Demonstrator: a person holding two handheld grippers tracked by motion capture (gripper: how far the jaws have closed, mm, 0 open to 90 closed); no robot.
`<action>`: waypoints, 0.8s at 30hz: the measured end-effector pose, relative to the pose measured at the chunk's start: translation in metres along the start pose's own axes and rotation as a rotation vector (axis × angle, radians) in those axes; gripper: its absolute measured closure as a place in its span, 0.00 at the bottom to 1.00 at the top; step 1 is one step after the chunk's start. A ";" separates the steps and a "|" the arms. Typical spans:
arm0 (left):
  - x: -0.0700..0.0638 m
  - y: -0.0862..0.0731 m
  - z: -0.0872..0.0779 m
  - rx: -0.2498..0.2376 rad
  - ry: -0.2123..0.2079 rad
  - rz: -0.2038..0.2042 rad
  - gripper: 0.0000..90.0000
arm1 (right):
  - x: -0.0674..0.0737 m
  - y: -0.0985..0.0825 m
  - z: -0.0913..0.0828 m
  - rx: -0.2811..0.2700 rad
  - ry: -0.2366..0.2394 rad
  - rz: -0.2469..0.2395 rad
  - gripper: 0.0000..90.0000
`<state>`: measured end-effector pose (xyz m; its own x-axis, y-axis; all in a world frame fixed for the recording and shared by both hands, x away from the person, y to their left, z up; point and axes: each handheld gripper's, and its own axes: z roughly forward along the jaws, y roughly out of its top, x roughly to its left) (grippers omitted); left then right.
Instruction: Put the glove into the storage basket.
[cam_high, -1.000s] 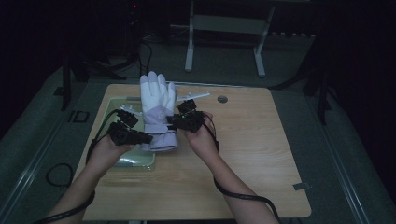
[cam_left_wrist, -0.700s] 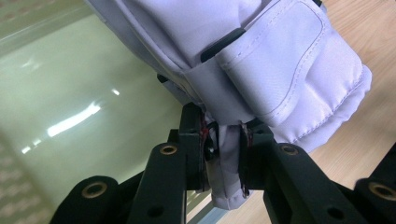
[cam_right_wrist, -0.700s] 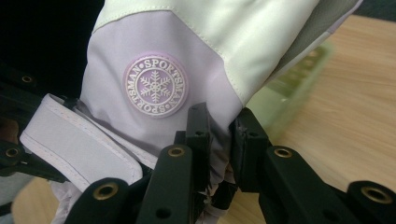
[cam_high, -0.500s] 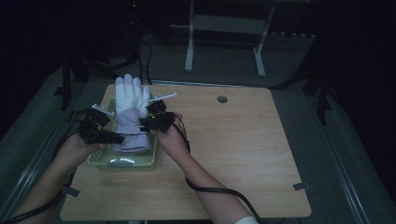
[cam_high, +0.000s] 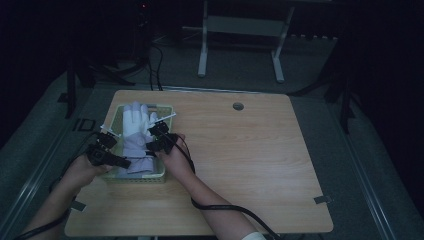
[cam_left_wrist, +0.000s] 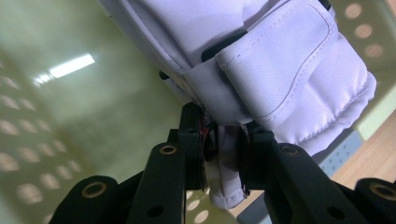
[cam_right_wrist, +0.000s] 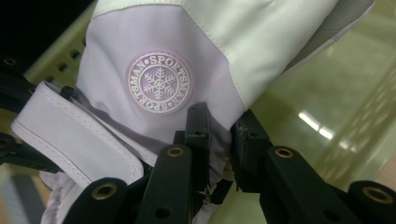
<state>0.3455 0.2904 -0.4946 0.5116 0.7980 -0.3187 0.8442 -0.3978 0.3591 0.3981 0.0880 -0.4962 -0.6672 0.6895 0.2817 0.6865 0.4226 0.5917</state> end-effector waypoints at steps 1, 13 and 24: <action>0.001 0.000 0.003 0.011 0.002 0.002 0.83 | 0.000 -0.001 0.001 0.014 -0.006 0.002 0.87; 0.000 0.006 0.022 0.076 0.015 -0.027 0.81 | -0.003 -0.002 0.006 0.113 -0.053 -0.025 0.69; -0.009 0.005 0.016 -0.020 0.033 0.004 0.36 | -0.005 0.006 -0.017 -0.022 -0.006 -0.084 0.34</action>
<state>0.3479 0.2741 -0.5043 0.5089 0.8110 -0.2885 0.8388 -0.3919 0.3779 0.4004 0.0769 -0.4812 -0.7205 0.6557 0.2258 0.6216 0.4663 0.6294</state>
